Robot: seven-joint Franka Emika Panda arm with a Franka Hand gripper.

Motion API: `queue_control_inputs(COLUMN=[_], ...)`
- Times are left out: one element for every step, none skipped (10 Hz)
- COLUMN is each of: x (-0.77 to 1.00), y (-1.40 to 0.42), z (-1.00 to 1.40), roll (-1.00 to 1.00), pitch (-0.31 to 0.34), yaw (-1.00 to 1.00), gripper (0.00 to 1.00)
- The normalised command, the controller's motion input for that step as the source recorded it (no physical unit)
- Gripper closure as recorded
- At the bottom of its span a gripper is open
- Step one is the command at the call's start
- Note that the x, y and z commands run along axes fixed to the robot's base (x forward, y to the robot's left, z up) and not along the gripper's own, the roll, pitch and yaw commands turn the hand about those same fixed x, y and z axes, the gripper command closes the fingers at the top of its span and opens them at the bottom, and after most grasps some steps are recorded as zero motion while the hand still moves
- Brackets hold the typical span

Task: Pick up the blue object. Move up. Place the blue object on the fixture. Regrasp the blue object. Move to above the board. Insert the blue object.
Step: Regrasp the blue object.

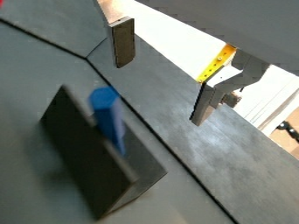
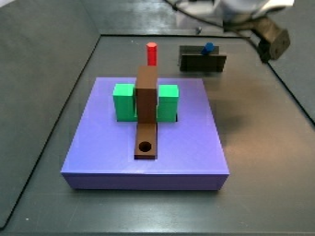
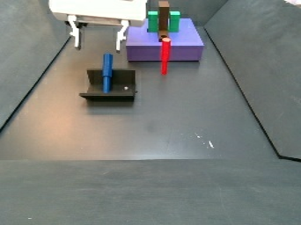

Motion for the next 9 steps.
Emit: queue_control_inputs(x=[0.0,-0.02,0.0,0.03,0.07,0.0,0.0,0.0,0.0], y=[-0.21,-0.11,0.0,-0.01,0.0,0.0,0.0,0.0,0.0], z=[-0.37,-0.3,-0.04,0.0,-0.07,-0.11,-0.16,-0.12,-0.01], roll=[0.17,0.17,0.18,-0.01,-0.54,-0.86,-0.95,-0.49,-0.03], pitch=[-0.134,-0.097,0.0,0.0,-0.011,0.0,0.0,0.0,0.0], yaw=[0.0,0.0,0.0,-0.01,-0.11,-0.02,0.0,0.0,0.0], gripper=[0.0,0.0,0.0,0.0,0.0,0.0,0.0,0.0,0.0])
